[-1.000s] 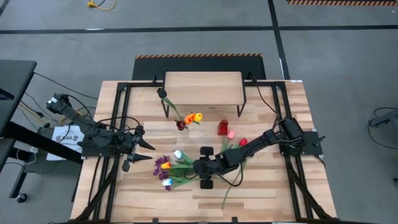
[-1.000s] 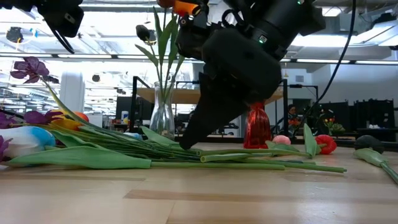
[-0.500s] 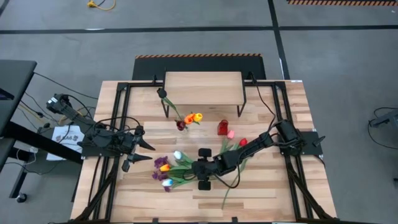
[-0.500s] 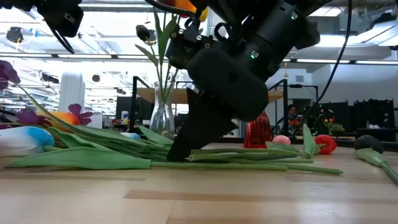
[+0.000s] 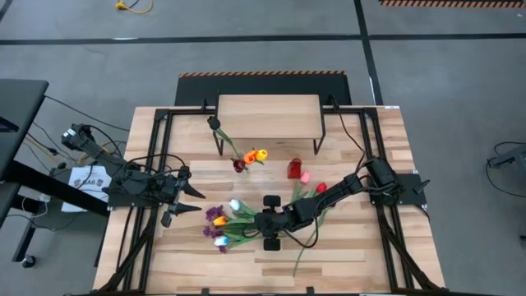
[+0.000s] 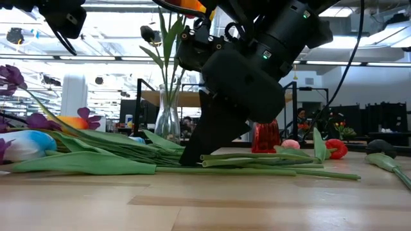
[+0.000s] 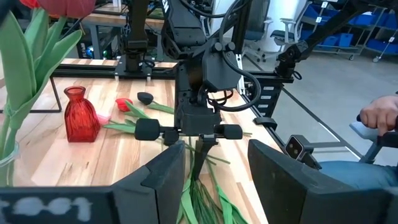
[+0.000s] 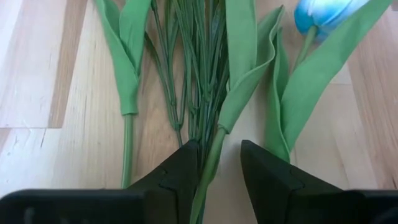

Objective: Pick and place flowers into a vace then onto a shelf
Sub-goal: Put the yellow tulip into the transparent vase

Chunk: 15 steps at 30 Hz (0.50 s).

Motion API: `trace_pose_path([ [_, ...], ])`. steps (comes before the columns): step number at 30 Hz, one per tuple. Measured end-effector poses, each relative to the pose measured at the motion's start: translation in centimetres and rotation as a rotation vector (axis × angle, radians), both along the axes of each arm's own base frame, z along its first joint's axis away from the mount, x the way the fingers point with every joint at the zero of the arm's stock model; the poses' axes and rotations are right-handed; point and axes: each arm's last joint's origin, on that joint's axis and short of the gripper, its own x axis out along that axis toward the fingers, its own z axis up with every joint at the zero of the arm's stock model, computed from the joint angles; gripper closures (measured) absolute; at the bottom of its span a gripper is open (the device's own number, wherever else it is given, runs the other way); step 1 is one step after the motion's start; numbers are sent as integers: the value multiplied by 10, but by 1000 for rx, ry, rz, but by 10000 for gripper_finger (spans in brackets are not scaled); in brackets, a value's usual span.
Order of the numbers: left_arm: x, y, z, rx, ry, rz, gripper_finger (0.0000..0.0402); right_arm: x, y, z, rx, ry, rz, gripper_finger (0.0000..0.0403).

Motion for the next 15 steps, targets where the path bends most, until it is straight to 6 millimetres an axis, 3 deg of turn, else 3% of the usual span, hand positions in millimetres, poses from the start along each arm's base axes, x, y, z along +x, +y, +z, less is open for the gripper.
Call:
trace_pose_path([
  [15, 0, 0, 0, 1, 0, 0, 237, 0, 0, 0, 2, -5, 0, 285],
])
